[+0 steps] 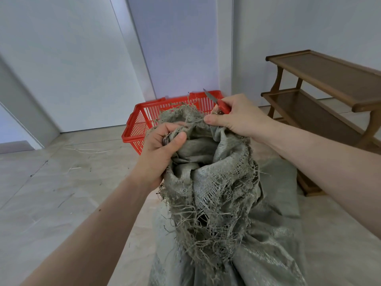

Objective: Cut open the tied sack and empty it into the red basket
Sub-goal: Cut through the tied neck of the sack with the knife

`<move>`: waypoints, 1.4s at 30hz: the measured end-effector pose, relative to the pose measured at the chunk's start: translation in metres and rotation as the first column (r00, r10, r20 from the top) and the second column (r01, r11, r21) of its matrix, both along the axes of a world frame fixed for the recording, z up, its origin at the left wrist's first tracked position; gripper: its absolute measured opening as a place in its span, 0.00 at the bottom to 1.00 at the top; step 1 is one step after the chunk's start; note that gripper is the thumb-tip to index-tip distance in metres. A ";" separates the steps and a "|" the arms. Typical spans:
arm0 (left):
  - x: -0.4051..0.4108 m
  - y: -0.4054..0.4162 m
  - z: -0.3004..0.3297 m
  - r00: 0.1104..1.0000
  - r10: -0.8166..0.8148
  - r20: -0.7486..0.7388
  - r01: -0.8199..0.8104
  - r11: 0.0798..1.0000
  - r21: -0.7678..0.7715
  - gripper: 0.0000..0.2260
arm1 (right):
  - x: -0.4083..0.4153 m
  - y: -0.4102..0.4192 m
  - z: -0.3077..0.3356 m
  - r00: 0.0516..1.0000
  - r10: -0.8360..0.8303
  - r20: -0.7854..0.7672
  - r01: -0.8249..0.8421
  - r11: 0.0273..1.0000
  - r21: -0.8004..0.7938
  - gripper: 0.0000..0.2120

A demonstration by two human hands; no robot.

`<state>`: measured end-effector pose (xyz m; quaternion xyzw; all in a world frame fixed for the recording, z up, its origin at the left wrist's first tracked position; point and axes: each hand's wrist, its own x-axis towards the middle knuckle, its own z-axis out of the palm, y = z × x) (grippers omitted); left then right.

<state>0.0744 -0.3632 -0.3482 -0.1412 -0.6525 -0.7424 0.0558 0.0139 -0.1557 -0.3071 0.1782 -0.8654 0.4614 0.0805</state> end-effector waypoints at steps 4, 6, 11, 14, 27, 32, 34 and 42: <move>0.003 0.007 0.003 1.000 0.016 0.003 -0.016 1.000 0.014 0.04 | 0.005 -0.004 0.002 0.998 -0.005 -0.064 0.013 0.994 0.113 0.19; 0.003 0.009 0.004 0.999 0.035 0.011 -0.035 0.999 -0.024 0.06 | 0.008 -0.004 0.003 0.997 -0.013 -0.079 0.024 0.990 0.142 0.17; 0.001 0.013 0.004 0.998 0.043 0.051 -0.043 0.999 -0.005 0.12 | 0.008 -0.004 0.004 0.989 -0.048 -0.138 0.066 0.989 0.131 0.18; 0.004 0.015 0.005 0.999 0.014 0.036 -0.015 0.999 0.035 0.11 | 0.009 -0.003 0.008 0.983 -0.031 -0.180 0.061 0.985 0.159 0.15; -0.001 0.013 0.010 0.994 0.107 -0.005 -0.107 0.994 0.030 0.10 | 0.026 0.009 0.012 0.842 0.127 -0.524 0.152 0.876 0.458 0.16; -0.001 0.012 0.008 0.996 0.090 -0.009 -0.089 0.994 0.066 0.10 | 0.026 0.008 0.010 0.741 0.116 -0.661 0.258 0.861 0.439 0.19; -0.002 0.011 0.008 0.997 0.080 -0.014 -0.079 0.995 0.068 0.09 | 0.026 0.006 0.010 0.726 0.099 -0.680 0.281 0.860 0.425 0.18; -0.001 0.011 0.006 0.998 0.062 -0.013 -0.062 0.998 -0.007 0.09 | 0.029 0.000 0.007 0.688 0.062 -0.723 0.313 0.874 0.372 0.20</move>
